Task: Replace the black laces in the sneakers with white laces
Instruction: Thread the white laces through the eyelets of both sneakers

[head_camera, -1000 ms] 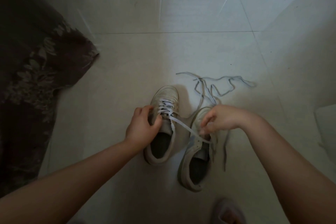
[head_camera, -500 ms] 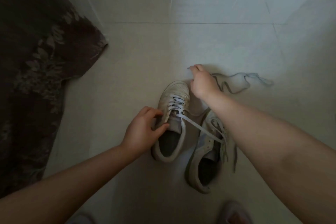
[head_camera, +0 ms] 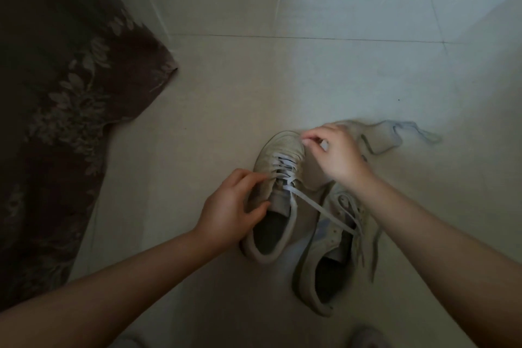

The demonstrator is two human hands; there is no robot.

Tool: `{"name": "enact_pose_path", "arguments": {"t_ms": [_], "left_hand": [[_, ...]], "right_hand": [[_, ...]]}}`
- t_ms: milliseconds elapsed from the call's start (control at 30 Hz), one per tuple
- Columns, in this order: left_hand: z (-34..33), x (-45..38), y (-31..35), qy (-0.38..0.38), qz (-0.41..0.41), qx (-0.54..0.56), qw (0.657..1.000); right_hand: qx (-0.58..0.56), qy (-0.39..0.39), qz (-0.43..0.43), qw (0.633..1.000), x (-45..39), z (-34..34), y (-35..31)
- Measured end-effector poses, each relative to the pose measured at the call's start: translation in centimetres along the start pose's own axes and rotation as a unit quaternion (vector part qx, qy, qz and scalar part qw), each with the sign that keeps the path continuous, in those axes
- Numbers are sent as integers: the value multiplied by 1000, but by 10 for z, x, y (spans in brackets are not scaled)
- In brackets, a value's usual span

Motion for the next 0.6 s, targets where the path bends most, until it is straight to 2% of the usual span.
{"name": "enact_pose_path", "arguments": {"t_ms": [100, 167, 233, 300, 367, 467, 600], "left_hand": [[-2, -3, 11, 40, -51, -82, 995], [-5, -5, 18, 55, -129, -161, 977], [-11, -4, 20, 35, -185, -239, 953], [-14, -4, 19, 26, -201, -305, 930], [-14, -9, 20, 49, -206, -348, 913], [-9, -21, 25, 80, -227, -360, 901], [-2, -18, 22, 98, -237, -287, 923]], "right_hand": [[-72, -39, 15, 997, 38, 12, -30], [-95, -48, 32, 994, 53, 6, -37], [-114, -39, 41, 992, 60, -3, -37], [-119, -21, 31, 992, 63, -6, -35], [-111, -13, 21, 993, 65, -5, -36], [-87, -12, 10, 996, 66, -6, -38], [-18, 10, 38, 999, 63, -8, -39]]}}
Point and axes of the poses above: each hand's wrist, its own x-axis away from the middle knuckle, its own z-axis out of the back of the hand, y = z × x, the point moved 1 cm from there along -x, towards the middle knuckle, and after that the axes turned 8 degrees about -x, right-handed, at the moved point
